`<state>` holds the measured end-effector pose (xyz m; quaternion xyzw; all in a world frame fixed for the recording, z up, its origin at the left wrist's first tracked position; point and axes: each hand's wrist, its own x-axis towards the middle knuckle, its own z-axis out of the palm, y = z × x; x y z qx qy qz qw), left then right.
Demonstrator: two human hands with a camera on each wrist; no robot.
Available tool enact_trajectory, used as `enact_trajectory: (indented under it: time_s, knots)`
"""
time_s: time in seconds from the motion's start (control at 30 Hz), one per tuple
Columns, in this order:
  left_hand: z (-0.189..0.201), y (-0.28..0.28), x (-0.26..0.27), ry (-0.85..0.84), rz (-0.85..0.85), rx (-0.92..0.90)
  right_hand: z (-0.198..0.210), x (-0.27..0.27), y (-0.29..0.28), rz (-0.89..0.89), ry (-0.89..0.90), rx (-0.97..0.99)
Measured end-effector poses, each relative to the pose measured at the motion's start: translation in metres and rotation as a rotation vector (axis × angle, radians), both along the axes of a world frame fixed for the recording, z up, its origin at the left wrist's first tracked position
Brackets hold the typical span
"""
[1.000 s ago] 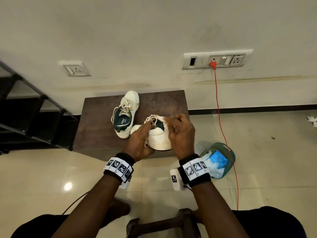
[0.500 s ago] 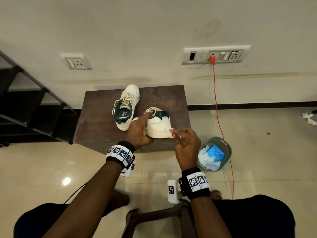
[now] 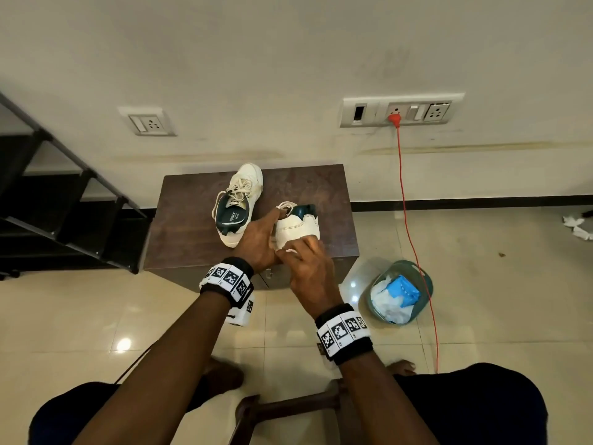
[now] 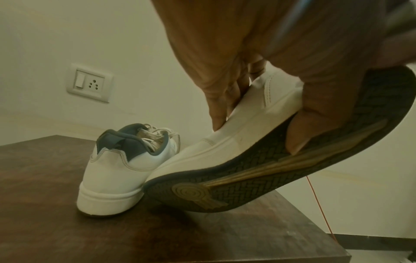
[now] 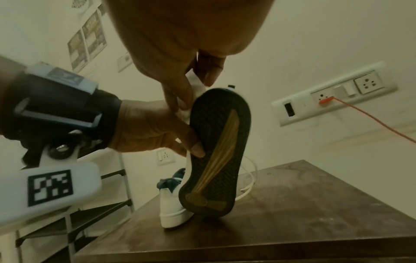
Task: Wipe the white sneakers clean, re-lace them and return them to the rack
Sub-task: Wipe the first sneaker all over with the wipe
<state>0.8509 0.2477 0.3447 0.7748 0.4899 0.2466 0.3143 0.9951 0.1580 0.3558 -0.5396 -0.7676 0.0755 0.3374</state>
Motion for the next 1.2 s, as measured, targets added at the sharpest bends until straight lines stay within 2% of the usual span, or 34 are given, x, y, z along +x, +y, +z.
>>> enact_trajectory:
  time_s: [0.1,0.2,0.33,0.43,0.5,0.7,0.97,1.07,1.2]
  knots:
    - [0.0,0.002,-0.002,0.006,-0.006,-0.003,-0.007,0.023,-0.005,-0.07,0.122,0.056]
    - [0.001,0.004,-0.003,0.03,-0.01,0.001,-0.011,0.039,-0.009,-0.155,0.298,0.017]
    - [0.004,0.005,-0.003,0.042,0.011,-0.007,-0.011,0.039,-0.001,-0.25,0.438,-0.011]
    - [0.002,0.005,-0.011,0.048,0.019,-0.024,-0.017,0.042,0.001,-0.388,0.687,-0.05]
    - [0.0,0.005,-0.017,0.042,0.032,-0.031,-0.016,0.036,0.0,-0.412,0.795,-0.09]
    - [-0.003,0.002,-0.023,-0.002,0.067,0.001,-0.002,0.0,-0.012,-0.317,0.723,-0.029]
    - [-0.007,-0.004,-0.019,0.014,0.034,0.024,0.005,0.014,0.054,-0.262,0.572,-0.069]
    - [-0.014,-0.007,-0.011,-0.029,0.03,0.049,0.002,0.018,0.035,-0.333,0.595,-0.12]
    - [-0.031,-0.009,0.014,0.044,-0.054,0.083,-0.014,0.028,-0.003,-0.507,0.722,-0.149]
